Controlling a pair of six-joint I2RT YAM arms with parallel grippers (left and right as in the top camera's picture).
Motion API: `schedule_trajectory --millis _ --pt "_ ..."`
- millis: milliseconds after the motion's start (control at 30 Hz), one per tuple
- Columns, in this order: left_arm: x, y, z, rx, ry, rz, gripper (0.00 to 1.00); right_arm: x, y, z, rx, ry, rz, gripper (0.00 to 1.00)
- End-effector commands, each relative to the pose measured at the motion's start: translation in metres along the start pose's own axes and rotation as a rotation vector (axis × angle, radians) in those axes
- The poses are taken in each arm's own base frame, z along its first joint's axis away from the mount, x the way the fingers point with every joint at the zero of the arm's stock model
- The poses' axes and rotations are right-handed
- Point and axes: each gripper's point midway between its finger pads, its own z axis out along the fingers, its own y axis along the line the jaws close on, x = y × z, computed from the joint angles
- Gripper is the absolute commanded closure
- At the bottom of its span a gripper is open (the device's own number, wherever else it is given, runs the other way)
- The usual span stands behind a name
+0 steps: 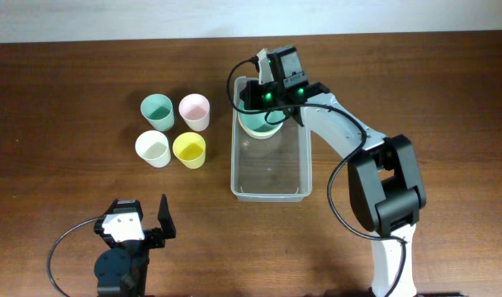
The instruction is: Pack container
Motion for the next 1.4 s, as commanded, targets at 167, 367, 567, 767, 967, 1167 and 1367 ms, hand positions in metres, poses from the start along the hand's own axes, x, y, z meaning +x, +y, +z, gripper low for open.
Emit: schedule_trajectory --millis 167,367,567,767,967,1167,1367 --pt "0.001 -0.003 0.000 0.018 -0.004 0.016 0.00 0.007 -0.020 0.000 0.085 0.044 0.036 0.96" --pt "0.001 -0.003 0.000 0.018 -0.004 0.016 0.00 -0.024 0.009 -0.031 0.006 -0.023 -0.016 0.96" --pt "0.001 -0.003 0.000 0.018 -0.004 0.016 0.00 -0.069 0.076 -0.125 -0.075 -0.142 -0.125 0.95" --pt "0.001 -0.003 0.000 0.018 -0.004 0.016 0.00 -0.083 0.014 -0.268 0.321 -0.281 -0.007 0.83" --pt "0.001 -0.003 0.000 0.018 -0.004 0.016 0.00 -0.058 -0.072 -0.381 0.604 -0.339 0.211 0.61" --pt "-0.007 -0.004 0.000 0.021 -0.036 0.014 0.00 -0.011 -0.142 -0.423 0.741 -0.247 0.445 0.01" --pt "-0.033 -0.013 -0.003 0.068 -0.140 0.009 0.00 0.003 -0.159 -0.429 0.767 -0.211 0.508 0.01"
